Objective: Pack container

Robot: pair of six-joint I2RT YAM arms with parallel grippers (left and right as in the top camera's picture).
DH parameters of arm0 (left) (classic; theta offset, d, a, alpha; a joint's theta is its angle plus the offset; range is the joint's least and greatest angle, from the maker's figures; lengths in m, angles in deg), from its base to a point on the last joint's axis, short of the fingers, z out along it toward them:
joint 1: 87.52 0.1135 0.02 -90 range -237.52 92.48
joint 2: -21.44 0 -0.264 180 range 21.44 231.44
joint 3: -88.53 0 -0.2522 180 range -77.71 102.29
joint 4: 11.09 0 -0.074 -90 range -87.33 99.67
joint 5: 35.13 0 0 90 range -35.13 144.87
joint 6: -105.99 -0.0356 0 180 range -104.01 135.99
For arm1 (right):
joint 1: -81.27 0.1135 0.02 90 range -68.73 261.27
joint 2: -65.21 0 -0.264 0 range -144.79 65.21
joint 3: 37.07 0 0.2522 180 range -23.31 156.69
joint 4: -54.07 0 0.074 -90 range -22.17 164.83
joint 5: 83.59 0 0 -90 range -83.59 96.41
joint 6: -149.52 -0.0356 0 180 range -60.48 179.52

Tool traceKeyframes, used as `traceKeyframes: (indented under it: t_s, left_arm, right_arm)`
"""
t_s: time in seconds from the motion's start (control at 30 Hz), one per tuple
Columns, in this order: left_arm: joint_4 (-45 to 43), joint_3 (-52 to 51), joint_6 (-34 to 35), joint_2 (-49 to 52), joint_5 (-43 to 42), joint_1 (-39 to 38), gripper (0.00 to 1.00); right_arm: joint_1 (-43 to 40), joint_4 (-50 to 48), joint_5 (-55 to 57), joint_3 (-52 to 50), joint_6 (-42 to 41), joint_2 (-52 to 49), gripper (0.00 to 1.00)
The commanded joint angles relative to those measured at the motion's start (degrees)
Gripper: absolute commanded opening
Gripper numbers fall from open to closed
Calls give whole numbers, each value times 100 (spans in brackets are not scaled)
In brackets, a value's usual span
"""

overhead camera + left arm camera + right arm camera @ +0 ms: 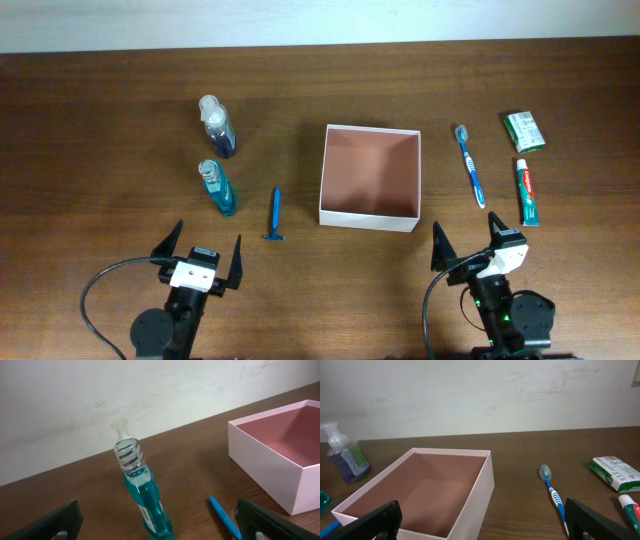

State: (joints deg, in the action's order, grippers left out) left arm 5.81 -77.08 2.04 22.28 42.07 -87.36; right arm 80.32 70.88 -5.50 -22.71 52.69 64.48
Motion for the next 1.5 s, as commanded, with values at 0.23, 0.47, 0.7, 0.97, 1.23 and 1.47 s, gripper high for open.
traceKeyframes:
  t_s: [0.23,0.47,0.7,0.97,1.23,1.47]
  left_arm:
    - [37,-11,-26,-50,17,37,99]
    - [37,-11,-28,-50,15,37,99]
    - [-4,-9,299,-50,-568,37,99]
    - [-199,197,299,-50,-1432,37,99]
    - [470,1178,295,-26,-1464,39,99]
    - [1233,2065,291,103,-2138,37,99]
  right_arm:
    - [57,39,13,-28,42,52,99]
    - [57,39,13,-28,42,52,99]
    - [57,39,13,-28,42,52,98]
    - [57,39,13,-28,42,52,99]
    - [57,39,13,-28,42,52,98]
    - [57,39,13,-28,42,52,99]
